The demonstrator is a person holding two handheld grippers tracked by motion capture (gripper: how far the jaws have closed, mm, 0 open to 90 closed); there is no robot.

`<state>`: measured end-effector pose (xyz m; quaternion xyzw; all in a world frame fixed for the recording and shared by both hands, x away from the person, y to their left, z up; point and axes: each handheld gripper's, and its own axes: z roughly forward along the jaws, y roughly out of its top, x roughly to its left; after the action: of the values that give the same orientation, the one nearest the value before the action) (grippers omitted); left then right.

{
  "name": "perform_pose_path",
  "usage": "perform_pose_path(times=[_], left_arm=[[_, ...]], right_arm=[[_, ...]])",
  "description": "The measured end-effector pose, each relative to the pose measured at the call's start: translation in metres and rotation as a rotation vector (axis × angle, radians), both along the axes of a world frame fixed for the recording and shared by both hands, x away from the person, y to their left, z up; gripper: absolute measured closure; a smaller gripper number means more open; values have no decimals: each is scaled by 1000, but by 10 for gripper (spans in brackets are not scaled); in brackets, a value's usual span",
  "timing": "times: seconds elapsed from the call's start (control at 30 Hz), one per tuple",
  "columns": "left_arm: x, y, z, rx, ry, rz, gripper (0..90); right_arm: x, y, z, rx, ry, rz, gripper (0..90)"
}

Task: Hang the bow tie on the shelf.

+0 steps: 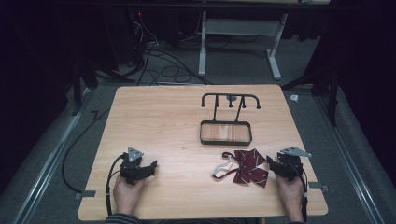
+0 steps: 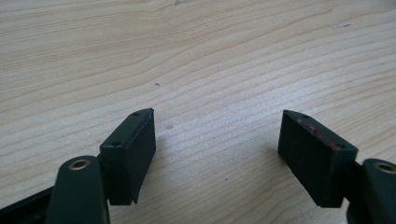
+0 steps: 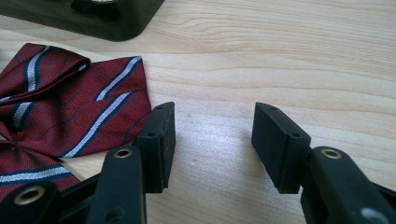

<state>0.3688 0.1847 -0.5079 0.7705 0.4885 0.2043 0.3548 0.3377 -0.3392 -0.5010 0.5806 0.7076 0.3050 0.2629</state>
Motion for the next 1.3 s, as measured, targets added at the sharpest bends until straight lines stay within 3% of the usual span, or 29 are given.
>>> perform_pose_path(times=[0.87,1.0,1.3], left_arm=[[0,0,0,0,3,-1,282],[0,0,0,0,3,-2,282],[0,0,0,-2,4,-1,283]], right_arm=[[0,0,0,1,0,4,524],[0,-1,0,10,4,33,525],[-3,-6,1,33,3,43,594]])
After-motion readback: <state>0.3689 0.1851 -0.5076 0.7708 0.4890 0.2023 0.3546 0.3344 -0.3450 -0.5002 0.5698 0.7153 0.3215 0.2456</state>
